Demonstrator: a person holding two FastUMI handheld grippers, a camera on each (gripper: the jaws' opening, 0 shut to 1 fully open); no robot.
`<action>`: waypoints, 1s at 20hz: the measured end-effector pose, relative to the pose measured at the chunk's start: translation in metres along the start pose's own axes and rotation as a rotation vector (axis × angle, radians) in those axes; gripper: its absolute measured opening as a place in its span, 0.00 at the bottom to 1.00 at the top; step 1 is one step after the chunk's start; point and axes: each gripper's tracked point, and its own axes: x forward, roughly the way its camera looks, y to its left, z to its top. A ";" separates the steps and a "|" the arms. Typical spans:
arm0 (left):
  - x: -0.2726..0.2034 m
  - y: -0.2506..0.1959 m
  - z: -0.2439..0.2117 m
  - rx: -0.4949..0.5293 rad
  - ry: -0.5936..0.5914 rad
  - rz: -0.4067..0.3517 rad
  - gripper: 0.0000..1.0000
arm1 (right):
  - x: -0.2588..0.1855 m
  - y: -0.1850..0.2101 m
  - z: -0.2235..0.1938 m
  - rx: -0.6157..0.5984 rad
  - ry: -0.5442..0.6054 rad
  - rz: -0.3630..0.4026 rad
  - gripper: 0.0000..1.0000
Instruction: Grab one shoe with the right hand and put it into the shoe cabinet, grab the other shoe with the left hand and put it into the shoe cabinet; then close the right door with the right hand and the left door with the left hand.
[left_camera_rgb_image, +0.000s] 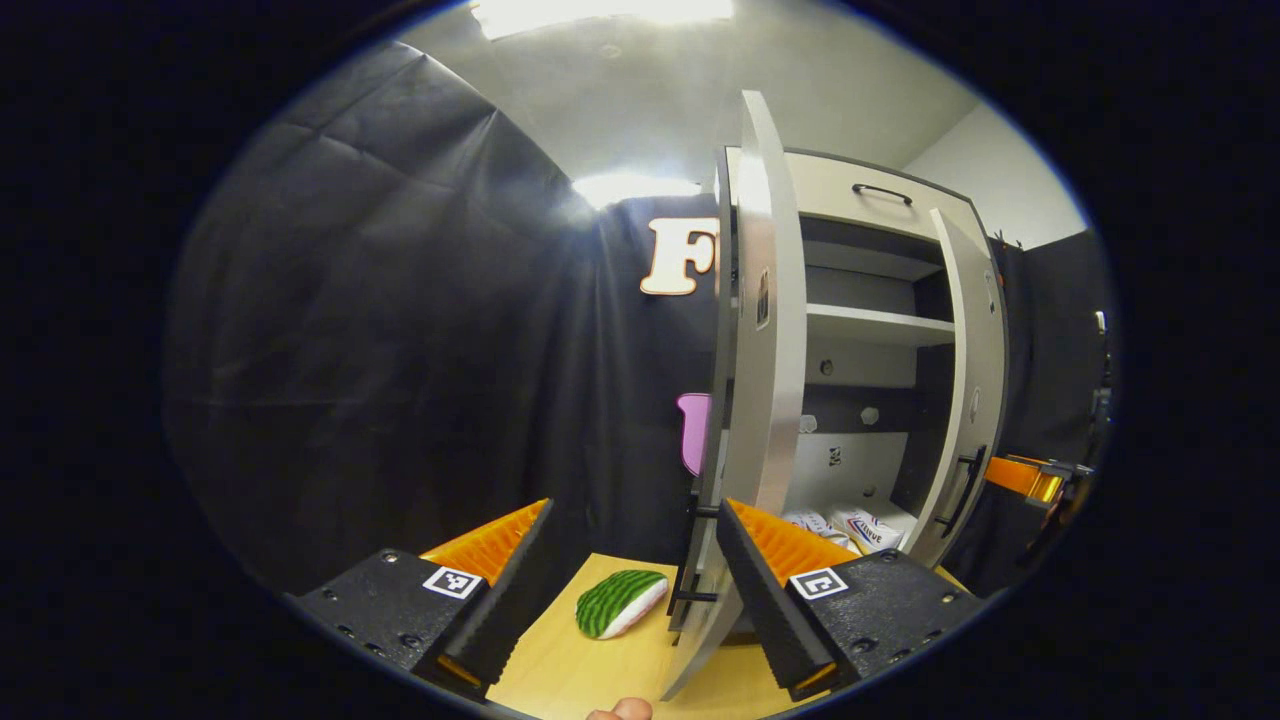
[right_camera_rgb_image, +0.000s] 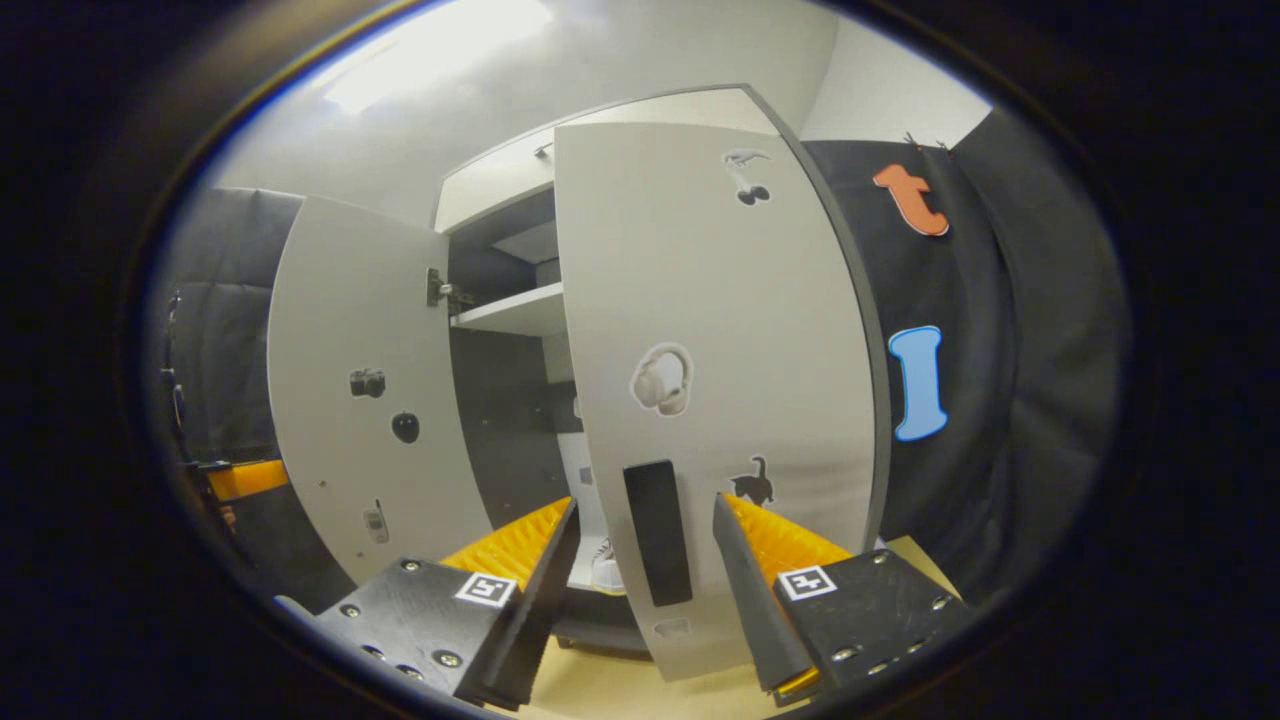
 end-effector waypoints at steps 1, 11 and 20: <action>0.002 -0.002 -0.002 -0.007 0.006 -0.017 0.96 | -0.001 0.000 0.000 0.001 -0.002 -0.007 0.75; 0.001 -0.035 -0.007 -0.043 0.026 -0.162 0.94 | 0.003 0.003 -0.001 0.004 -0.003 -0.016 0.80; 0.011 -0.144 -0.016 -0.057 0.037 -0.376 0.94 | -0.011 -0.029 0.011 -0.009 -0.016 -0.047 0.80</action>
